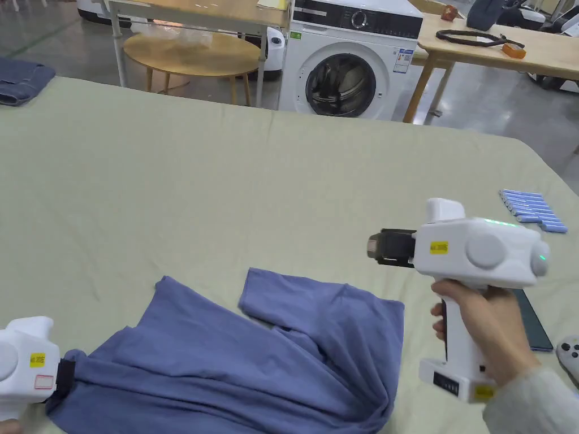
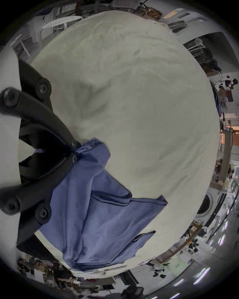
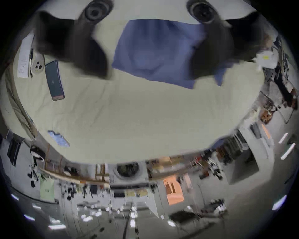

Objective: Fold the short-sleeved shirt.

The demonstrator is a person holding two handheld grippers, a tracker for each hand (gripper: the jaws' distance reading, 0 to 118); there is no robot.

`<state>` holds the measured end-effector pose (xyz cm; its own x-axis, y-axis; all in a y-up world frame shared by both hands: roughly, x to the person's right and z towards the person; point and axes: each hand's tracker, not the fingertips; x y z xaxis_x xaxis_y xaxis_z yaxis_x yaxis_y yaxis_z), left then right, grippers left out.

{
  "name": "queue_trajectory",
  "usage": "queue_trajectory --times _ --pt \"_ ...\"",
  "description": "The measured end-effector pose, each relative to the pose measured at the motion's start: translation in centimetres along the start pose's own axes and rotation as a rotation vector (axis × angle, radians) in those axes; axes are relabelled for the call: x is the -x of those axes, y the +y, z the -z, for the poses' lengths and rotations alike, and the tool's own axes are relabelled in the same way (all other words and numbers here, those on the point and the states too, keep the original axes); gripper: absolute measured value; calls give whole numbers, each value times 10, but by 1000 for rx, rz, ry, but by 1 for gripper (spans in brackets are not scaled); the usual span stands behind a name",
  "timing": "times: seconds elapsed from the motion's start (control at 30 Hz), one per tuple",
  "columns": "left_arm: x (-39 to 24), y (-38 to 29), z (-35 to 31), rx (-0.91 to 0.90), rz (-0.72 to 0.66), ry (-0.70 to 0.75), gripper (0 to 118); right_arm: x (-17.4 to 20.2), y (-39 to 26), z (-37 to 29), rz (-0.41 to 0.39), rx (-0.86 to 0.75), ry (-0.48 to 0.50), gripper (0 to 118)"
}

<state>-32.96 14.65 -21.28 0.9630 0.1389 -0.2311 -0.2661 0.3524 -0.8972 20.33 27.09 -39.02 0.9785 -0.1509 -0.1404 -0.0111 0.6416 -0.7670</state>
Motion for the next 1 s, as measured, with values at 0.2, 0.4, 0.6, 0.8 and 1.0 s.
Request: queue_trajectory --times 0.2,0.4,0.6,0.8,1.0 --pt "5 2 5 0 2 3 0 -9 -12 84 62 310 -59 116" --pt "0 -1 5 15 -3 0 0 -5 -8 147 -8 353 56 112" --pt "3 2 8 27 -15 -2 0 9 -13 179 -143 442 21 61" --pt "1 6 12 26 -9 1 0 21 -6 145 -225 376 -5 1" --pt "14 14 -3 0 -45 -27 0 18 12 118 -212 306 -9 1"
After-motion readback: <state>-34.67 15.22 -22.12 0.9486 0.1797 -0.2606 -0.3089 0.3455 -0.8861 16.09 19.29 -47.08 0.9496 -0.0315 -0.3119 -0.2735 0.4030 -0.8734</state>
